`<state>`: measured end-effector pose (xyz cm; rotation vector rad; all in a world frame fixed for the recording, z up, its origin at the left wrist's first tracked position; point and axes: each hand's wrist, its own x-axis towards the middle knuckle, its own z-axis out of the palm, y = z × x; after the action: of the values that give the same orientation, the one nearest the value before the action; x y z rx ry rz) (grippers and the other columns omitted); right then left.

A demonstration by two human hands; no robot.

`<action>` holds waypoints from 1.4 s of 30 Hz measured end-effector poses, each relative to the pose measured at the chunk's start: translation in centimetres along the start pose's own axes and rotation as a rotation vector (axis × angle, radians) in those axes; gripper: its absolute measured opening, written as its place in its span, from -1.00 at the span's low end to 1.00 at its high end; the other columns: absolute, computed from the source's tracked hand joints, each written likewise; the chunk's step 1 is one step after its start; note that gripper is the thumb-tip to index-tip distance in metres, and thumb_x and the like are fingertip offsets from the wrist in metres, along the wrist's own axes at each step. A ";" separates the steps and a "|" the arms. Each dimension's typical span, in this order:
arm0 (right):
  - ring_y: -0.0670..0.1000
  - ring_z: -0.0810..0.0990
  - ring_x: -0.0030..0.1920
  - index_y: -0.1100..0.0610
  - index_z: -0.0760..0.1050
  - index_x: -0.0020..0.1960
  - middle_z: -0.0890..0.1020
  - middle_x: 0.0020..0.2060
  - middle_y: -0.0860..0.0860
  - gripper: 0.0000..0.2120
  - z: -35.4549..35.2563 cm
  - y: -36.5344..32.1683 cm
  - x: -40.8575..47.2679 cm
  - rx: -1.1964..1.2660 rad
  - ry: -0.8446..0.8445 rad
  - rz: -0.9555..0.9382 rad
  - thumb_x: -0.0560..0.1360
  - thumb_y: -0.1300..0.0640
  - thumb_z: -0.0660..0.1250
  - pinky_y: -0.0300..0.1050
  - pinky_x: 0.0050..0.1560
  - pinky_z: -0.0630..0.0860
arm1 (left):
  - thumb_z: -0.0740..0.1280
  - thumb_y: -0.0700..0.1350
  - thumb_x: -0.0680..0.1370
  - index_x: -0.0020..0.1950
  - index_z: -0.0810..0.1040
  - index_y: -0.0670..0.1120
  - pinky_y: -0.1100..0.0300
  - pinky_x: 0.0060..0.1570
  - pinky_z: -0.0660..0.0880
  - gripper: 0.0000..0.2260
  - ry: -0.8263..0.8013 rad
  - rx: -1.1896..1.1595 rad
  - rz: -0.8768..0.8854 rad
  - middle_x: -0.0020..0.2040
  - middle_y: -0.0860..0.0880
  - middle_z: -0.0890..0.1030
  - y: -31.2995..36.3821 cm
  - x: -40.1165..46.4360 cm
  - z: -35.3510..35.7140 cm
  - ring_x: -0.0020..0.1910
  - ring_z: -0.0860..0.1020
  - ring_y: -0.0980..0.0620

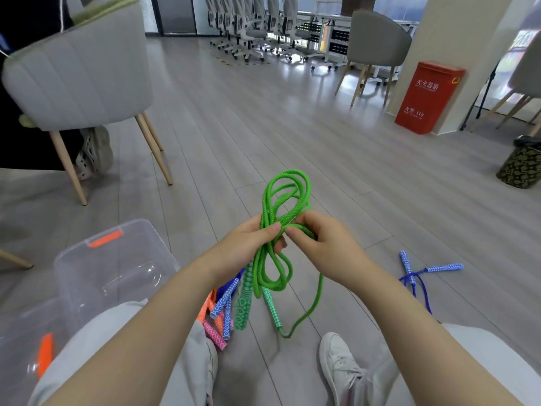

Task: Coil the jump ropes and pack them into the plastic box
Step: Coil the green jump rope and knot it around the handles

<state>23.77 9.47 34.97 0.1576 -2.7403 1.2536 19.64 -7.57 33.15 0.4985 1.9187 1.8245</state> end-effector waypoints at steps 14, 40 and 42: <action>-0.12 0.55 -0.22 0.13 0.55 -0.07 0.63 -0.27 -0.07 -0.77 -1.7 0.9 0.1 0.083 -0.227 0.200 0.56 -0.04 0.29 -0.13 -0.06 0.47 | 0.31 -0.12 0.59 -0.11 0.47 -0.06 0.04 -0.04 0.57 -0.91 0.249 0.064 0.121 -0.35 0.05 0.50 0.2 0.3 -0.8 -0.28 0.54 0.04; -0.02 0.61 -0.37 0.22 0.53 -0.03 0.59 -0.38 0.09 -0.90 -0.6 -0.6 0.8 0.642 0.143 0.111 0.49 0.35 0.38 -0.17 -0.26 0.60 | 0.51 -0.08 0.43 0.13 0.41 0.12 0.33 -0.19 0.42 -0.62 0.117 0.219 0.093 -0.19 0.21 0.50 -1.3 1.0 0.8 -0.22 0.48 0.26; 0.02 0.63 -0.37 0.24 0.47 -0.10 0.60 -0.41 0.10 -0.87 -0.4 -0.9 0.7 0.661 0.157 0.134 0.46 0.35 0.42 -0.13 -0.27 0.62 | 0.46 -0.01 0.47 0.10 0.40 0.16 0.32 -0.13 0.43 -0.69 0.162 0.343 0.126 -0.11 0.22 0.55 -1.6 1.1 1.0 -0.15 0.51 0.30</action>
<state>23.20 9.18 35.99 -0.0673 -2.1390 2.0644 19.35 -6.18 31.46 0.6094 2.3781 1.6581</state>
